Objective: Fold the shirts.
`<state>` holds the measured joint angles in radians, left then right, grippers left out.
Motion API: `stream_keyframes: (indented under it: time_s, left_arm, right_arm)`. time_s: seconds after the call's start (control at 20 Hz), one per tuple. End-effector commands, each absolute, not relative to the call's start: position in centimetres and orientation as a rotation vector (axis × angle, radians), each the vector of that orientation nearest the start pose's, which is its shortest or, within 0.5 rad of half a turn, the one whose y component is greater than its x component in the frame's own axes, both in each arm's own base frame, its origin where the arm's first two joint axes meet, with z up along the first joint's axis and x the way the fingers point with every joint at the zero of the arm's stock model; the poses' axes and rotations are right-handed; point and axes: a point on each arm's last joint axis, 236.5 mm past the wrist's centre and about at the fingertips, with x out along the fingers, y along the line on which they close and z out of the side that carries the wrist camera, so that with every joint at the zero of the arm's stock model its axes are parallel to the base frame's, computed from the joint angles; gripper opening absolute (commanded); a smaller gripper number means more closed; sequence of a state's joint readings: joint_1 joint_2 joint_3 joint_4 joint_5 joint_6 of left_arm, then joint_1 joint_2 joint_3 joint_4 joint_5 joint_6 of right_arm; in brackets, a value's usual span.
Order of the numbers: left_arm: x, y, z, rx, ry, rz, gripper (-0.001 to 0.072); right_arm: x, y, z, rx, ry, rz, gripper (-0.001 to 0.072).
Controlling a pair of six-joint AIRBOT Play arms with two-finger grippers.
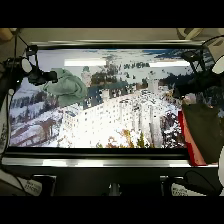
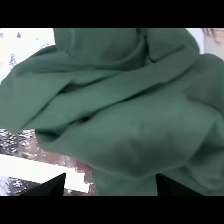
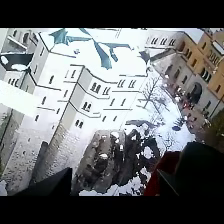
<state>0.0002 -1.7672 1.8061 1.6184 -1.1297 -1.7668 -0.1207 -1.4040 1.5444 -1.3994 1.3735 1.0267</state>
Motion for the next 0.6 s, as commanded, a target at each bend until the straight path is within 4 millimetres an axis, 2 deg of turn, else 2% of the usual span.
stream_keyframes:
  time_s: [0.0,0.1,0.2,0.25,0.35,0.4,0.45,0.55]
  left_arm:
    - [56.8,3.8,-3.3,-0.197,1.208,0.223,0.072]
    - [57.8,3.8,-6.0,-0.196,1.213,0.222,0.072]
    - [58.6,3.9,-7.3,-0.192,1.198,0.216,0.0718]
    - [58.8,3.9,-7.4,-0.192,1.189,0.215,0.0661]
    - [58.8,3.8,-6.7,-0.19,1.181,0.211,0.003]
    - [59.0,3.5,-5.4,-0.182,1.156,0.201,0.0025]
    - [59.4,3.1,-3.1,-0.174,1.111,0.186,0.0025]
    - [60.1,0.0,4.9,-0.105,0.959,0.059,0.0025]
  right_arm:
    - [42.3,0.0,7.6,-0.25,1.192,0.411,0.0564]
    - [41.8,0.2,6.8,-0.237,1.227,0.431,0.0565]
    - [41.0,0.5,6.4,-0.234,1.263,0.459,0.0565]
    - [40.8,0.5,6.5,-0.241,1.266,0.468,0.0565]
    - [41.3,0.5,6.6,-0.246,1.247,0.461,0.0564]
    - [41.9,0.4,6.8,-0.253,1.222,0.453,0.0563]
    - [42.5,0.2,7.1,-0.268,1.188,0.444,0.0557]
    - [43.6,-0.2,9.2,-0.319,1.104,0.422,0.0543]
